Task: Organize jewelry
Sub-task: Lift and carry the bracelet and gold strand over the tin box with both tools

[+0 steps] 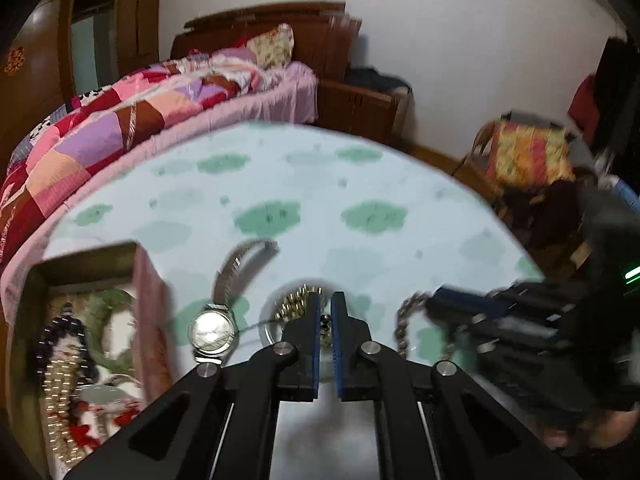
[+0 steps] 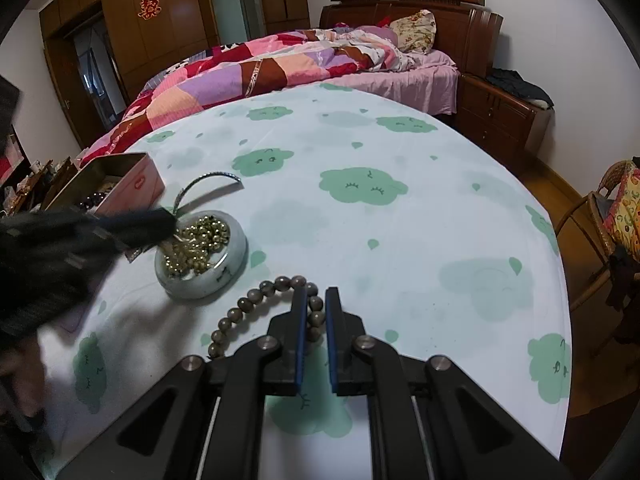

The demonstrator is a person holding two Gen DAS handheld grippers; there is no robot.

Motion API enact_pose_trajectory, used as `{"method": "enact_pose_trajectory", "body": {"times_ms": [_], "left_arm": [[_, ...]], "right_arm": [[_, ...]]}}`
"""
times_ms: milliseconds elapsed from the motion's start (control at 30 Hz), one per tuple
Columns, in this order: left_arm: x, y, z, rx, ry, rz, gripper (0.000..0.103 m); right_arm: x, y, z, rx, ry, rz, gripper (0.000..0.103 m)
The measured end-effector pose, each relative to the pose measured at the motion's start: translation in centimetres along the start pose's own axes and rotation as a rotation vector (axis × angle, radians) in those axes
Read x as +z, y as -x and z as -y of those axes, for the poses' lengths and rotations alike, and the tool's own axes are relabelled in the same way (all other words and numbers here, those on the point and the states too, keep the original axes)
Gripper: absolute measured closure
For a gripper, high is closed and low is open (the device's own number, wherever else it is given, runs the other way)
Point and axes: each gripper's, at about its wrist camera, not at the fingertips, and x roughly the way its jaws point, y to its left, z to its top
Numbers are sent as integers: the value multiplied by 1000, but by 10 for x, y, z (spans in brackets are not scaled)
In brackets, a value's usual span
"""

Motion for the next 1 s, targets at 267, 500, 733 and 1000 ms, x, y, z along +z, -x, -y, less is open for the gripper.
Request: {"method": "enact_pose_trajectory", "body": {"times_ms": [267, 500, 733, 1000], "left_arm": [[20, 50, -4, -23, 3, 119, 99], [36, 80, -2, -24, -21, 200, 99], [53, 110, -13, -6, -30, 266, 99], [57, 139, -32, 11, -12, 324, 99]], "right_arm": [[0, 0, 0, 0, 1, 1, 92], [0, 0, 0, 1, 0, 2, 92], [0, 9, 0, 21, -1, 43, 92], [7, 23, 5, 85, -51, 84, 92]]}}
